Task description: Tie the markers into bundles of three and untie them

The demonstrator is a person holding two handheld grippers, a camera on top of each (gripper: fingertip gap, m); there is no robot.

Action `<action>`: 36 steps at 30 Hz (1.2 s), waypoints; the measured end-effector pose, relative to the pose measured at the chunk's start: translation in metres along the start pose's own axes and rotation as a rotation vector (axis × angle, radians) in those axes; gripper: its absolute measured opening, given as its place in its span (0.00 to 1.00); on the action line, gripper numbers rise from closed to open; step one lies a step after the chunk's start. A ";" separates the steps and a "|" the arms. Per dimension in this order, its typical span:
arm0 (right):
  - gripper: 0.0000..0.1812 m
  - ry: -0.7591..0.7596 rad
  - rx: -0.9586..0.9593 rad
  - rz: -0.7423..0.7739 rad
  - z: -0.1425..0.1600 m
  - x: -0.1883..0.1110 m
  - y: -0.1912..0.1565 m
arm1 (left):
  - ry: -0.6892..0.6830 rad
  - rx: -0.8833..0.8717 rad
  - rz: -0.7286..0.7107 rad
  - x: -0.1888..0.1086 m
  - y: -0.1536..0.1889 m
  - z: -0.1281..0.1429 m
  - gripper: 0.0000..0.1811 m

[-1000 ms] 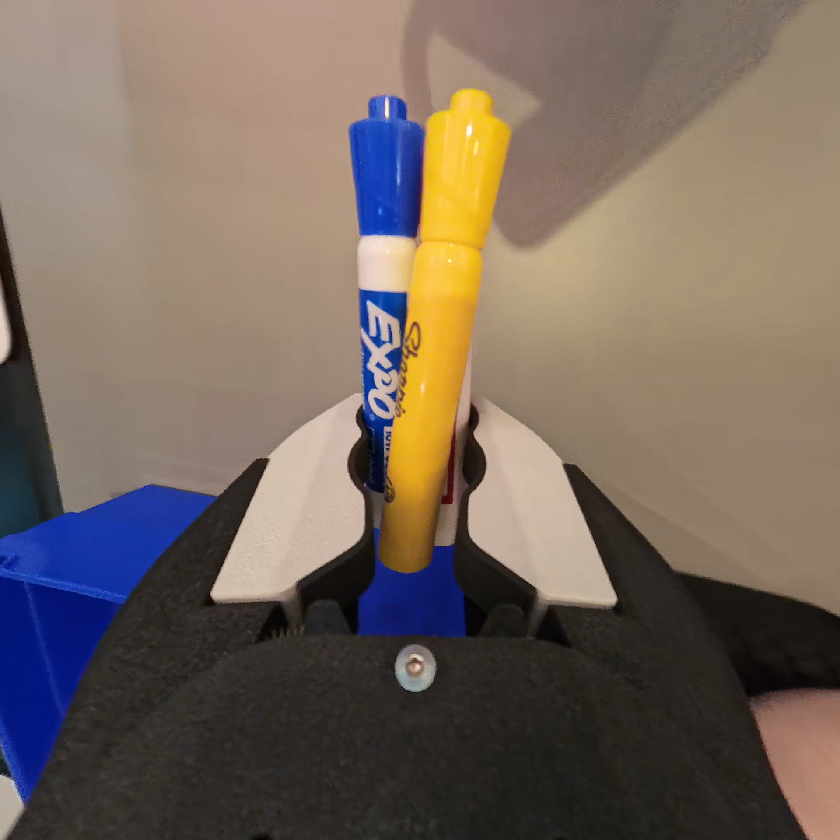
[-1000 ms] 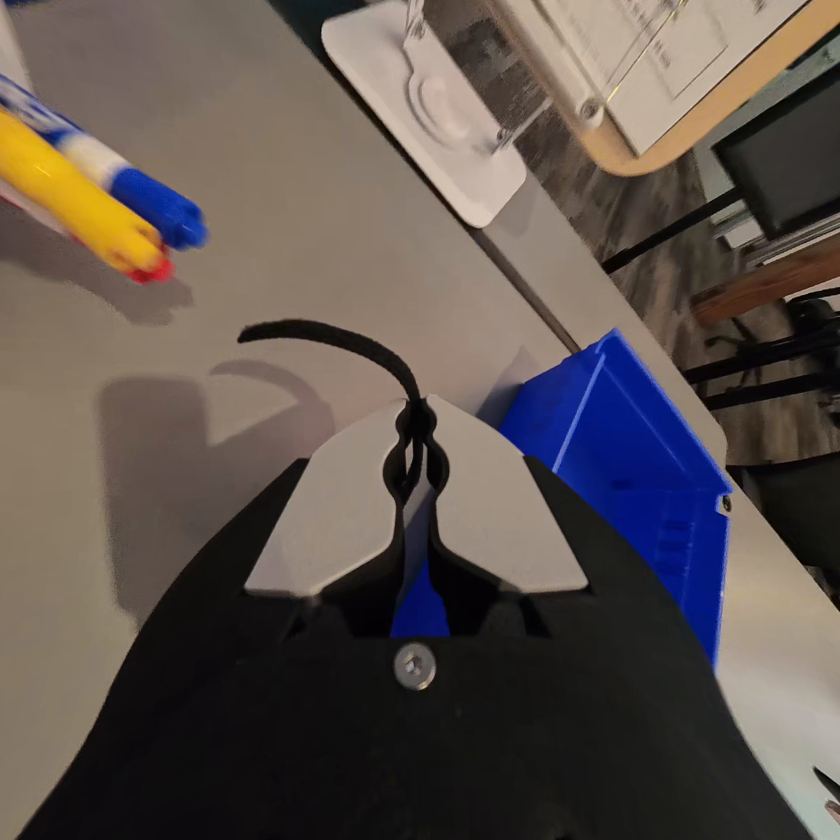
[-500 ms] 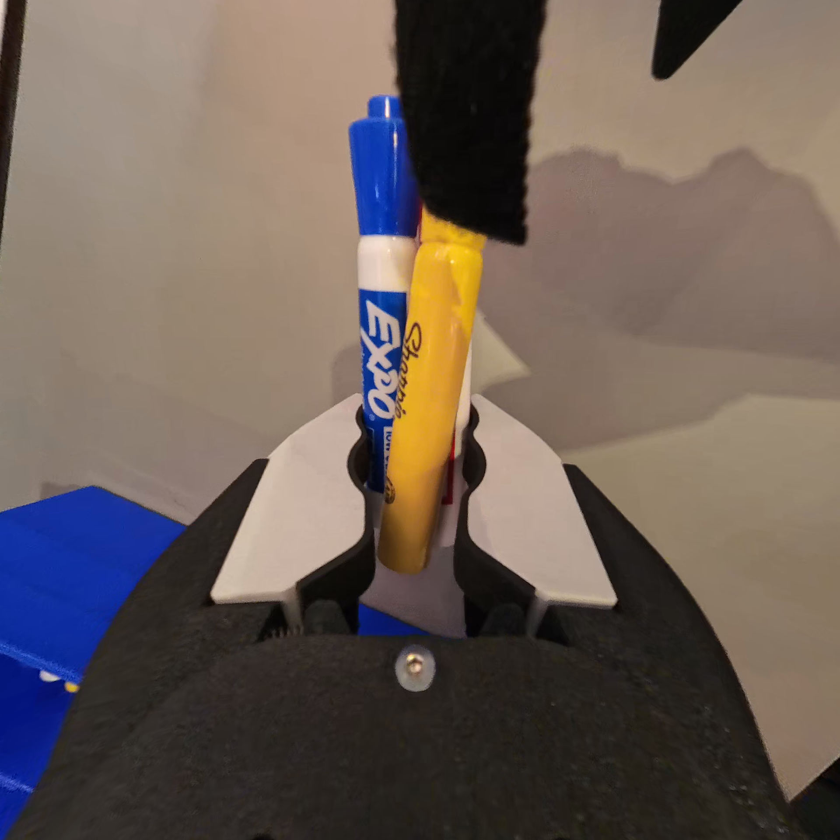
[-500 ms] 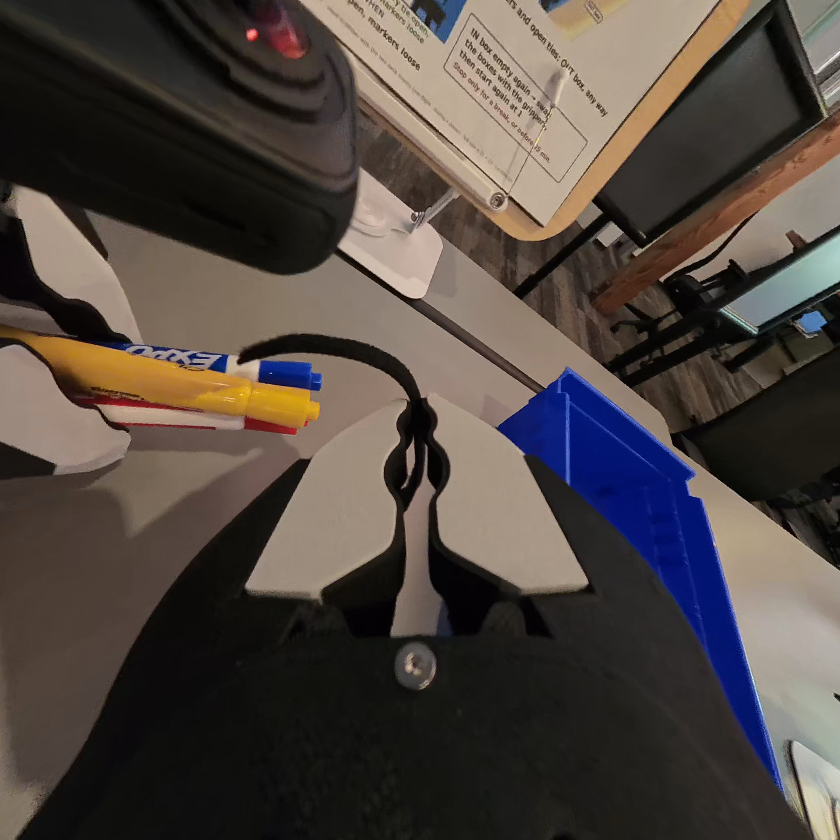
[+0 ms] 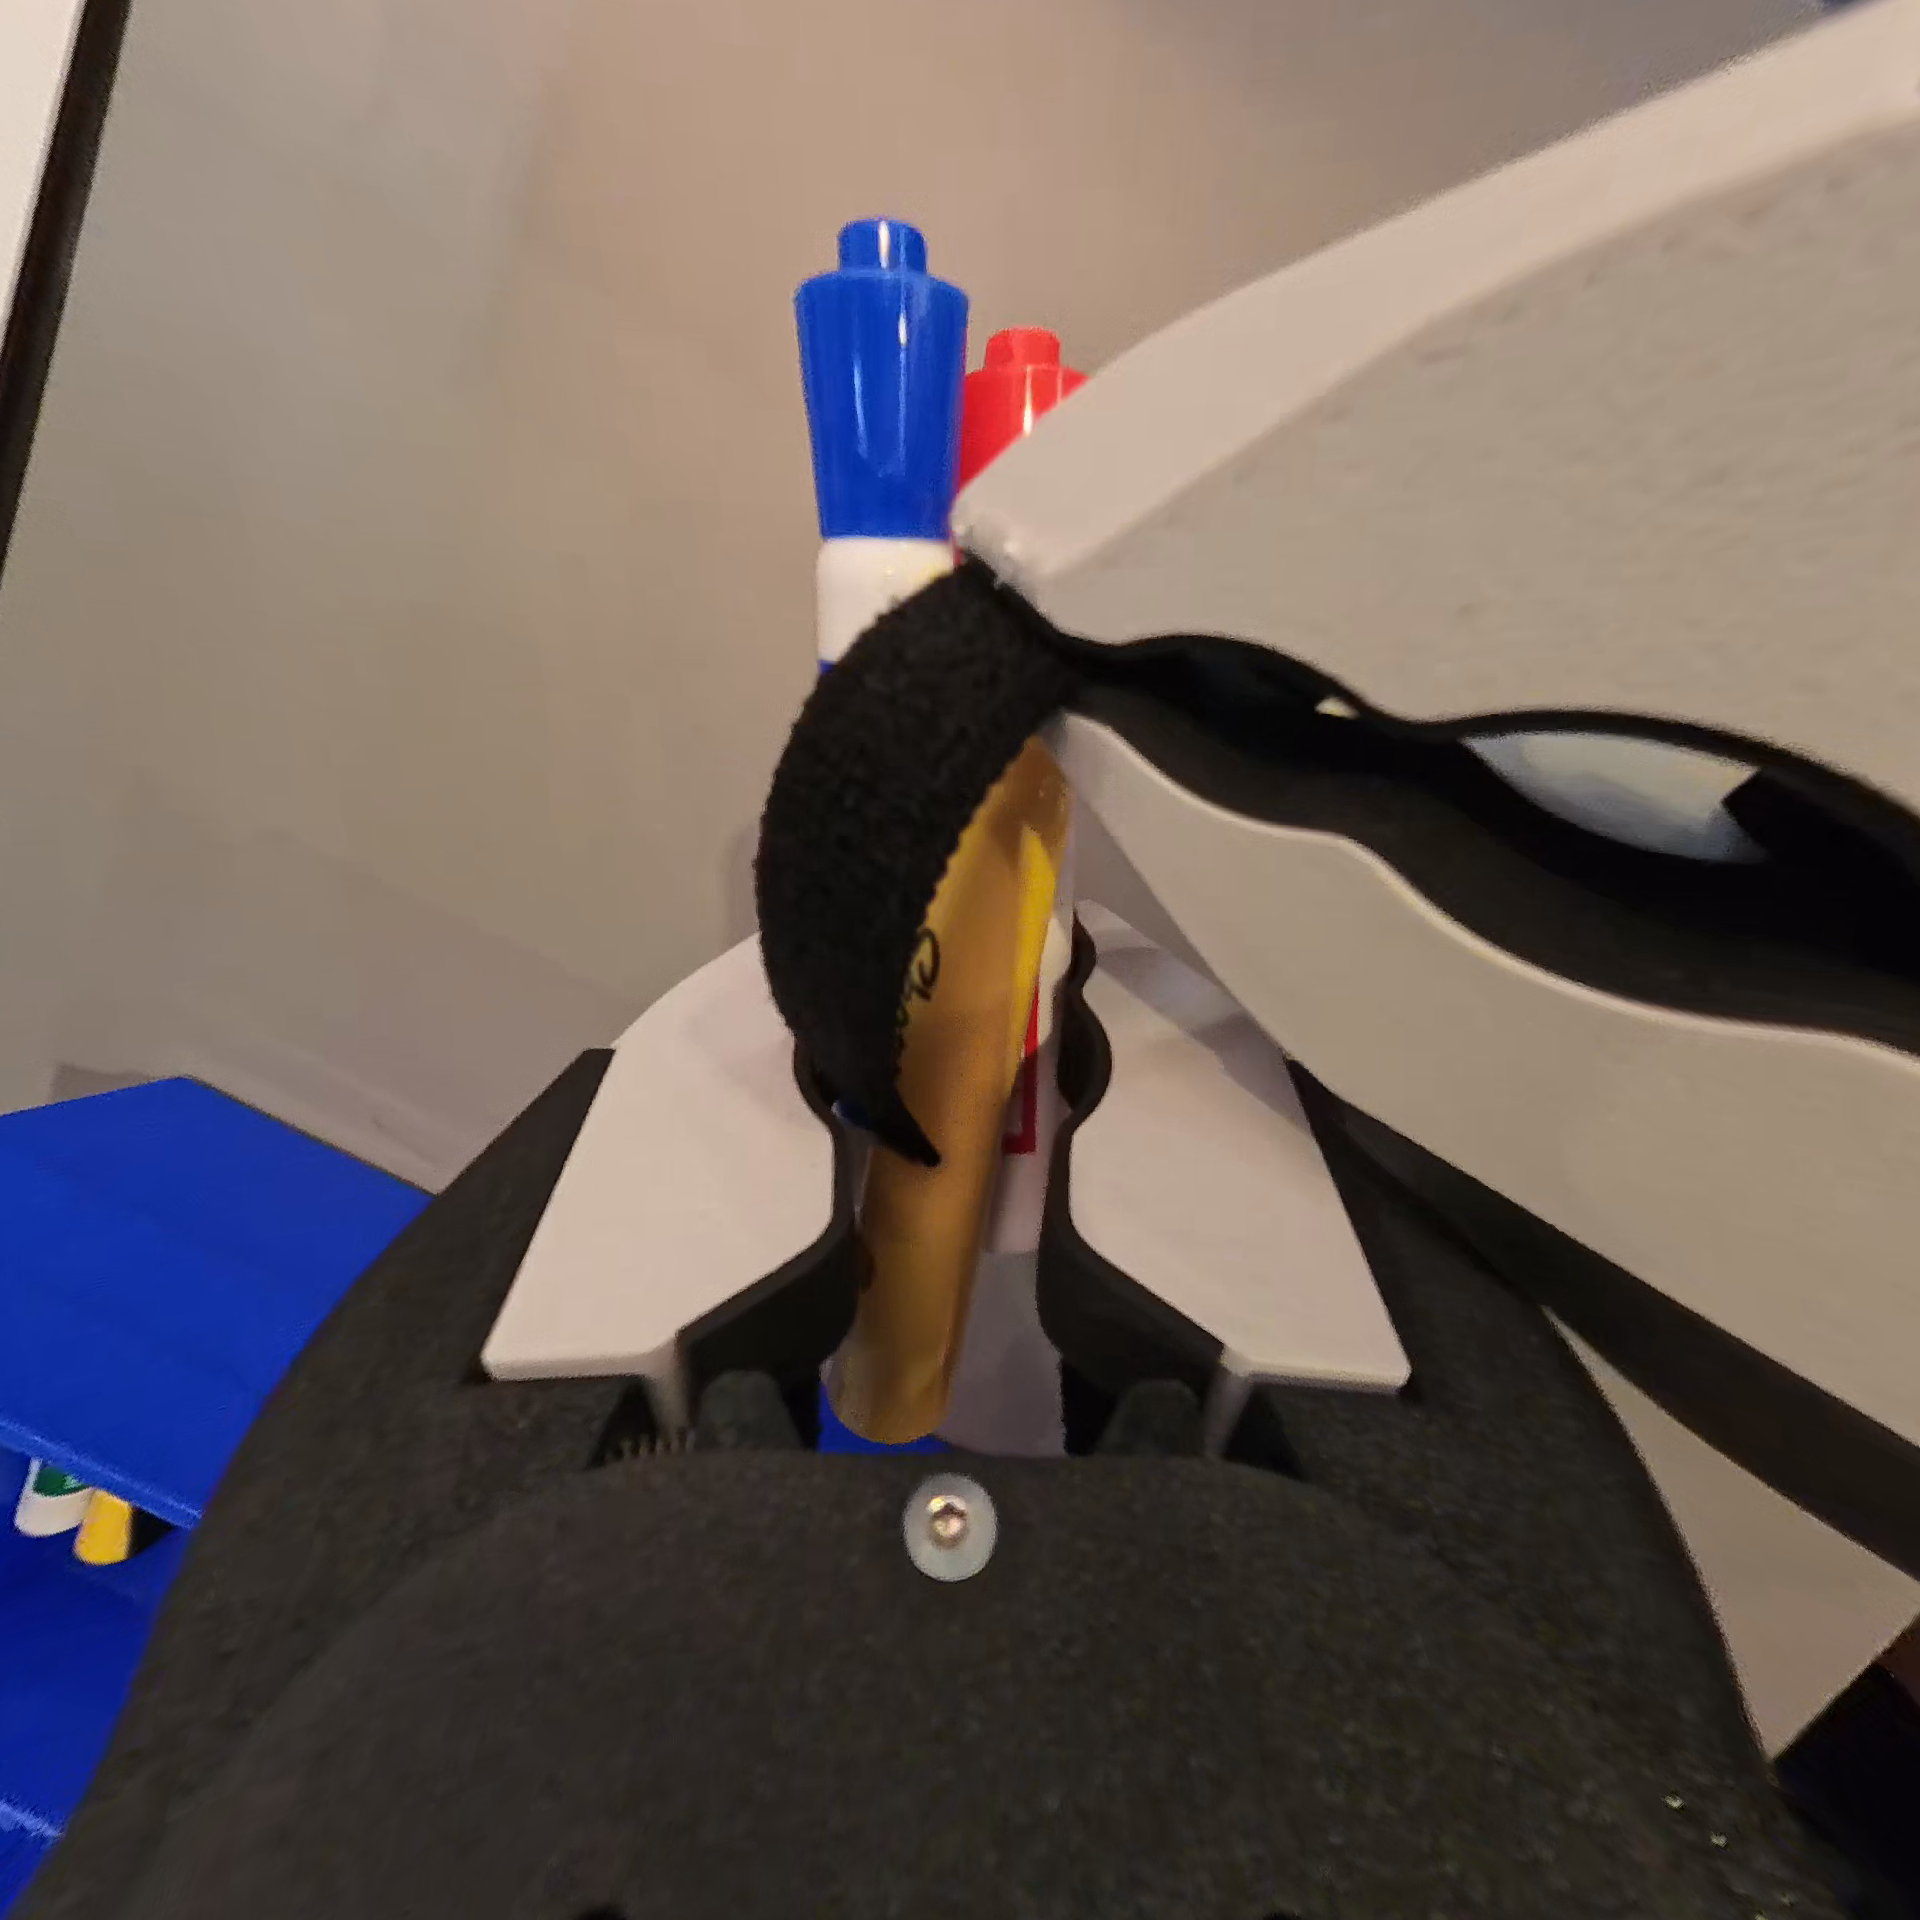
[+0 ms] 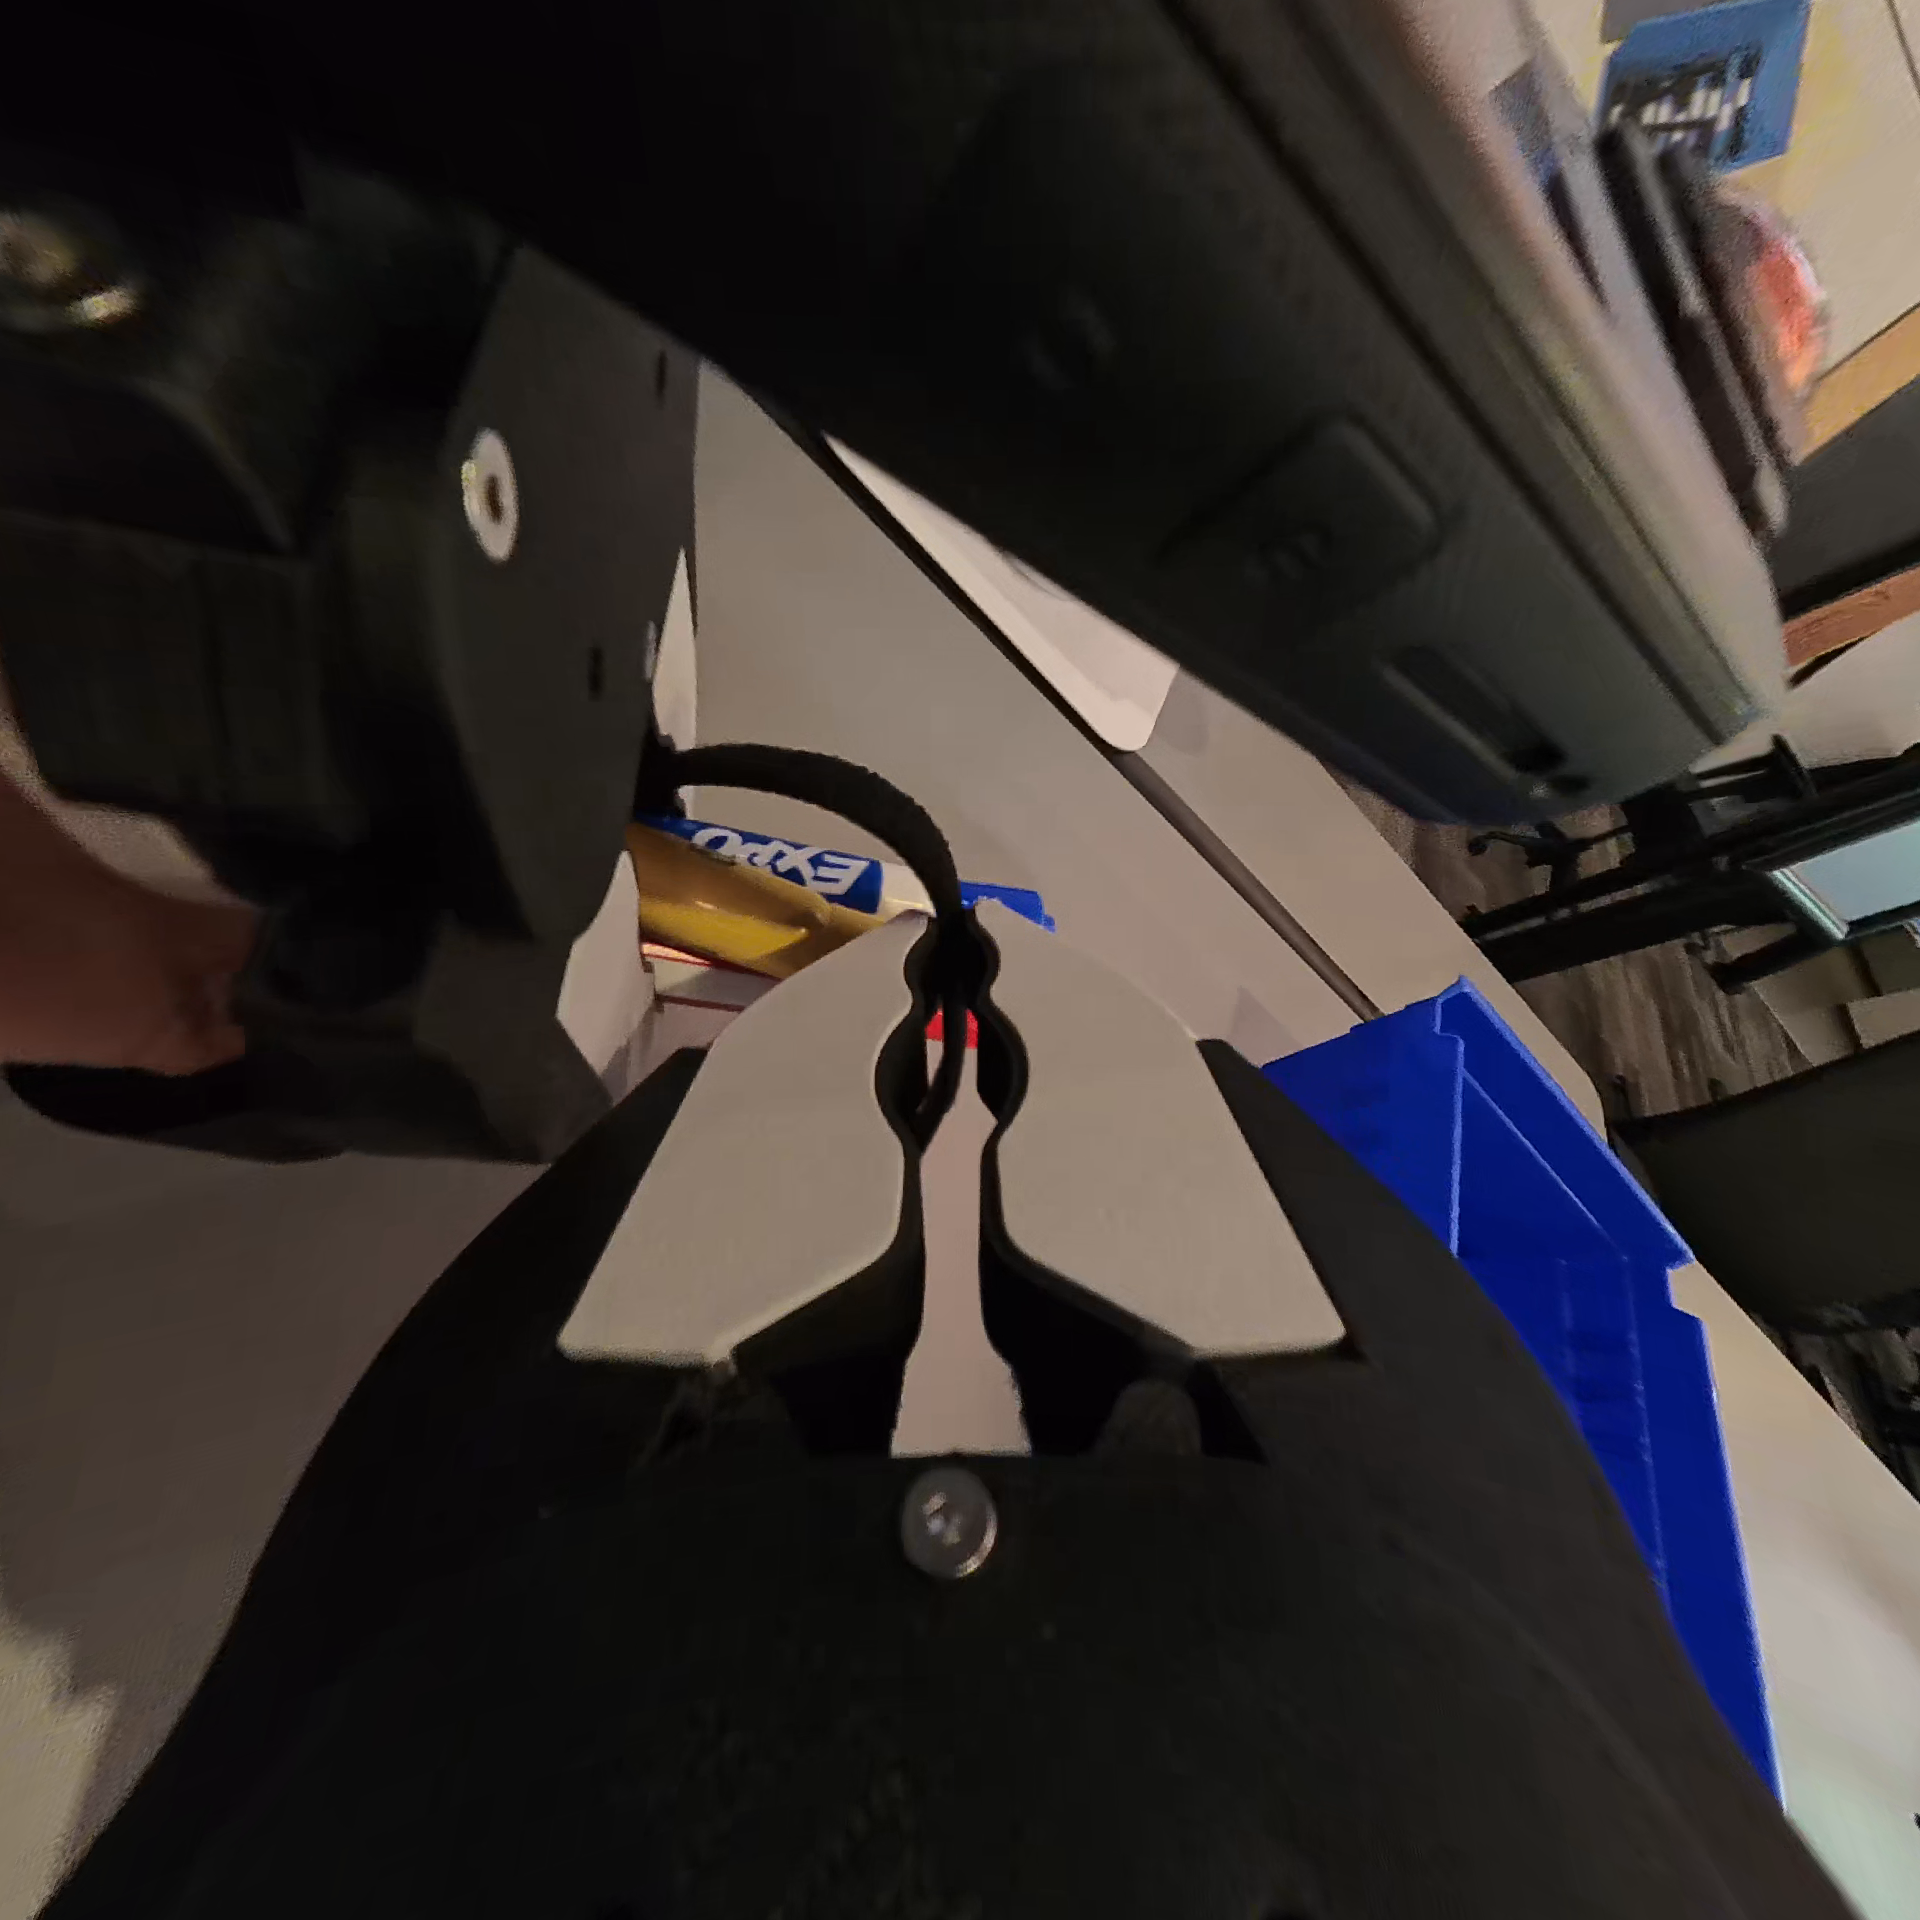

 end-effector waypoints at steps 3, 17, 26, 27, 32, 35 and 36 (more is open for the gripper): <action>0.03 -0.007 -0.018 -0.022 -0.002 -0.003 0.001 | 0.009 0.002 0.015 -0.001 0.001 0.000 0.21; 0.08 0.005 0.019 -0.204 -0.003 -0.002 -0.008 | -0.061 -0.009 0.039 0.001 -0.003 0.010 0.21; 0.11 0.097 0.134 -0.292 0.012 -0.014 0.010 | -0.060 -0.011 0.061 0.001 -0.005 0.012 0.21; 0.12 0.112 0.145 -0.306 0.016 -0.017 0.013 | -0.058 -0.013 0.061 0.000 -0.005 0.013 0.21; 0.12 0.180 0.190 -0.569 0.045 -0.014 0.016 | -0.050 -0.008 0.068 -0.004 -0.006 0.014 0.21; 0.13 0.104 0.198 -0.614 0.068 -0.005 0.012 | -0.056 0.005 0.067 -0.004 -0.005 0.014 0.21; 0.13 0.109 0.175 -0.605 0.072 -0.005 0.009 | -0.059 0.007 0.064 -0.004 -0.006 0.015 0.21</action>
Point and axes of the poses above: each gripper's, where its closed fingertips meet, x out along the fingers, z out of its underside, y = z × x across the jaws, the point moved 7 cm from there along -x, back along the fingers, and after that the axes turned 2 degrees about -y, right-handed, at the moved point
